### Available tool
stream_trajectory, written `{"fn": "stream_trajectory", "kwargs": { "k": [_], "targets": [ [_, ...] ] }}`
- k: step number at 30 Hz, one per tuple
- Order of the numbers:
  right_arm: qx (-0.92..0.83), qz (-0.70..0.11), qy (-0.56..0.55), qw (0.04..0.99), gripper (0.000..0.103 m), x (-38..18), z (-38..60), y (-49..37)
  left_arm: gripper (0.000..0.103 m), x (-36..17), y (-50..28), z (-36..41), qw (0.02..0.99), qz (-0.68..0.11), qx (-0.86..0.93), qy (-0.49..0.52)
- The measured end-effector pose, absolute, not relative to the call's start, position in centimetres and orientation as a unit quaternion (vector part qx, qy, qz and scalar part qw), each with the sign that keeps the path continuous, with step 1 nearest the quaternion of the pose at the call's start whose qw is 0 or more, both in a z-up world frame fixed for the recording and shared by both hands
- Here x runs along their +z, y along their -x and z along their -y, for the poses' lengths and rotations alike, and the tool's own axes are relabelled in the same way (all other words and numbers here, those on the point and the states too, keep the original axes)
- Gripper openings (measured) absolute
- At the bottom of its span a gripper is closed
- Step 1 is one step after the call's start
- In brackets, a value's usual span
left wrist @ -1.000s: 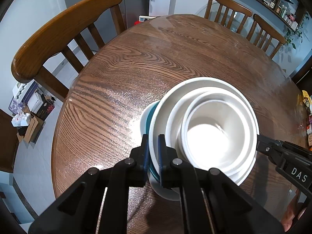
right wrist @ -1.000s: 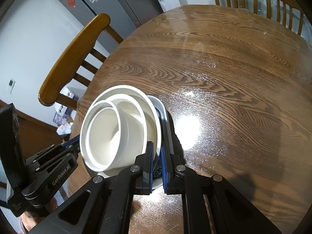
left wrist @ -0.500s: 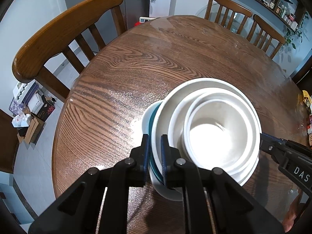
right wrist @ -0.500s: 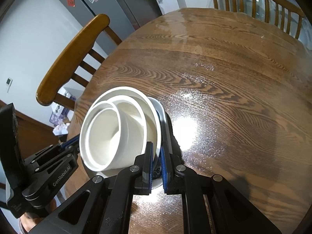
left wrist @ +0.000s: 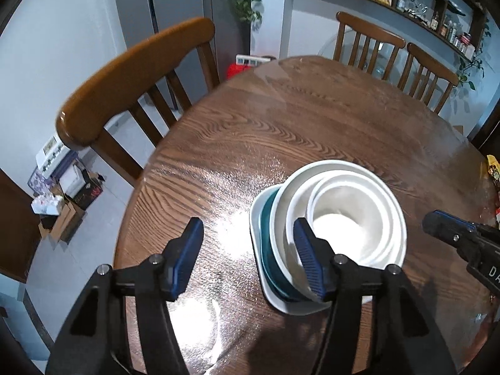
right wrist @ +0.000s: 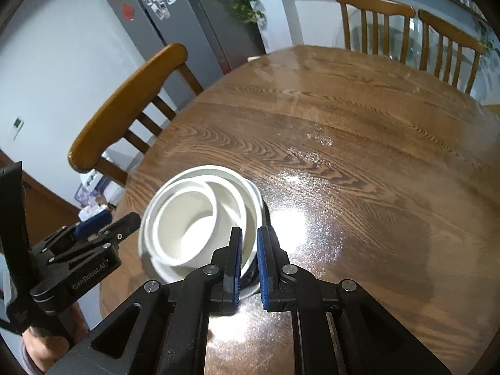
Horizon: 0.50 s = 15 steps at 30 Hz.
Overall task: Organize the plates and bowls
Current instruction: 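Open both tools and withdraw them from the bowl stack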
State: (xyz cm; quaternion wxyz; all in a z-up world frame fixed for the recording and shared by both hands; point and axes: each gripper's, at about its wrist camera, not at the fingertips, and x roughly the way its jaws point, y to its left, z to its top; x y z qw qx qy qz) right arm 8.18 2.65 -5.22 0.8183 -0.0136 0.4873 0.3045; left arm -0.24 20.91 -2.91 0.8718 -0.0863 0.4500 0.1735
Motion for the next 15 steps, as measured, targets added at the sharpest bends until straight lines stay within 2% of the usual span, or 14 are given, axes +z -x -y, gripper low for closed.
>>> {"fn": "stream_trajectory", "kwargs": {
  "k": [2,4,9,15],
  "targets": [
    [0.311,-0.482,0.018,0.819,0.014,-4.6,-2.4,-7.7,0.061,-2.6,0.8,-20.6,0.875,-0.445,0.175,0.082],
    [0.313,-0.475,0.024,0.822,0.019,-4.1,-2.1,-7.1,0.071,-2.2,1.4,-20.3,0.877,-0.441,0.174,0.079],
    [0.319,-0.463,0.043,0.826,0.043,-3.5,-1.9,-5.6,0.074,-1.3,2.6,-19.5,0.884,-0.428,0.174,0.073],
    [0.337,-0.458,0.055,0.821,0.045,-3.2,-1.5,-4.1,0.079,-0.7,3.6,-18.4,0.887,-0.421,0.175,0.072]
  ]
}}
